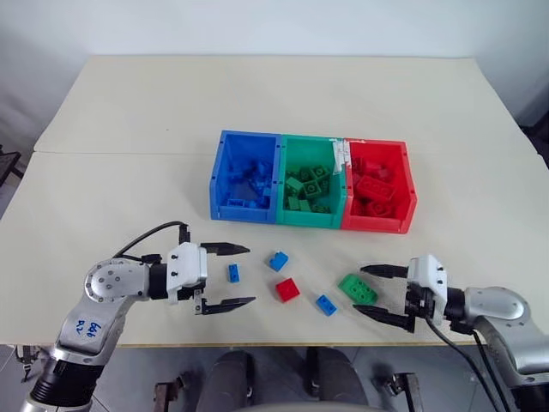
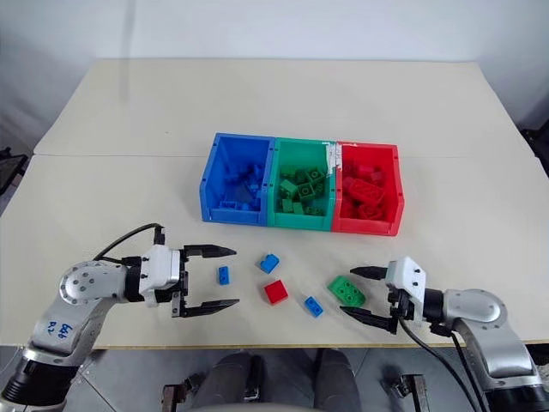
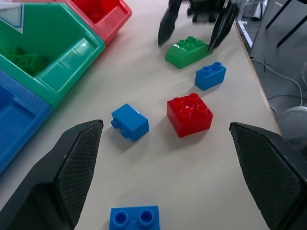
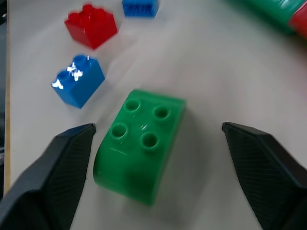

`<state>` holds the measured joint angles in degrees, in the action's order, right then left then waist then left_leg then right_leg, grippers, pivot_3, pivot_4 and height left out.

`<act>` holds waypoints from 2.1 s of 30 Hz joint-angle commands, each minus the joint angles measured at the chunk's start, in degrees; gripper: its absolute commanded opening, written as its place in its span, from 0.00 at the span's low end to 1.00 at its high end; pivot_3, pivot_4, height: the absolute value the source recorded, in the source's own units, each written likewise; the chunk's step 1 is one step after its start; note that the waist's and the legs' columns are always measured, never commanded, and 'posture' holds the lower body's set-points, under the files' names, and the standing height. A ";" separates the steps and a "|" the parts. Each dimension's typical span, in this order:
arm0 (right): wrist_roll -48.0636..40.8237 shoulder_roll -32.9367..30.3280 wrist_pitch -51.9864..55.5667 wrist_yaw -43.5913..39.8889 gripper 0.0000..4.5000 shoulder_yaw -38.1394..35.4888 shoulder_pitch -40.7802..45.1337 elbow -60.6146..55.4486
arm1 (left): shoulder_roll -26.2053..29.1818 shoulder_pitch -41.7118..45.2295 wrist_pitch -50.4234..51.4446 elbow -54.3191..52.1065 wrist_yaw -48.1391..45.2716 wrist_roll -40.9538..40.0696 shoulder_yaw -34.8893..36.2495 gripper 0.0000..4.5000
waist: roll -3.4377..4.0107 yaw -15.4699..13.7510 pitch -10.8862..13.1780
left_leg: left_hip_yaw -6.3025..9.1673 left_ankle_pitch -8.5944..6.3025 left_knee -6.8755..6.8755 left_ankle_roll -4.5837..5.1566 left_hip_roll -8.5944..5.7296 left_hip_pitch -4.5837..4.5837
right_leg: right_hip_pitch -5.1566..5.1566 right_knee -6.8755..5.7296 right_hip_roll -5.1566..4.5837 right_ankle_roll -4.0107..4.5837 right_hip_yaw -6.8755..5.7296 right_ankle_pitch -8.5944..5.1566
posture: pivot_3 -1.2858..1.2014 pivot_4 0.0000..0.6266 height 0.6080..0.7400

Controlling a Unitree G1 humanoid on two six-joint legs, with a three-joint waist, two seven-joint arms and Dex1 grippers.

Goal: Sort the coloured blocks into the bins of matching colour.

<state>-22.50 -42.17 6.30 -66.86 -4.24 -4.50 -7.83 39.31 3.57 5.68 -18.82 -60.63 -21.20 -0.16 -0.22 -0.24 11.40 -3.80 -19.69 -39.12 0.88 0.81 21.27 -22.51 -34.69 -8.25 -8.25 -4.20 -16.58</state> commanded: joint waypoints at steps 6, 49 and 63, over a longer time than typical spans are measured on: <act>0.24 0.81 -2.31 -0.31 0.33 0.97 1.64 1.58 | 2.12 -3.85 0.83 -2.35 0.54 -3.83 7.01 1.00 | -0.01 0.25 0.00 | 0.00 -0.01 0.00 0.01 0.04 -0.02 | 0.02 0.01 0.05 -0.02 -0.03 0.01 | 0.52 0.24 1.00; -12.66 -2.19 7.37 -3.94 0.99 -13.60 15.90 -0.38 | -1.36 4.15 0.95 4.91 2.23 -3.26 2.89 1.00 | 0.03 -0.44 0.01 | -0.21 -0.13 0.00 0.19 -0.14 0.24 | -0.19 0.07 -0.14 -0.05 -0.51 0.03 | 0.52 0.24 1.00; -5.89 -6.21 -11.62 -12.64 0.99 -21.96 -0.42 13.97 | -3.07 11.04 -1.75 10.38 -3.05 -1.86 -2.03 1.00 | 0.03 0.39 0.01 | -0.69 -0.09 -0.02 0.14 -0.06 -0.14 | -0.01 0.13 0.03 -0.16 -0.24 0.12 | 0.52 0.24 1.00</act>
<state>-28.14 -47.59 -3.82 -79.08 -25.81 -5.70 6.45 35.66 15.08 4.66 -8.06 -63.46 -23.09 -3.31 -0.19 0.15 11.42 -4.46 -19.78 -39.13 1.01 0.78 21.13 -22.53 -34.56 -8.22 -8.40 -4.44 -16.46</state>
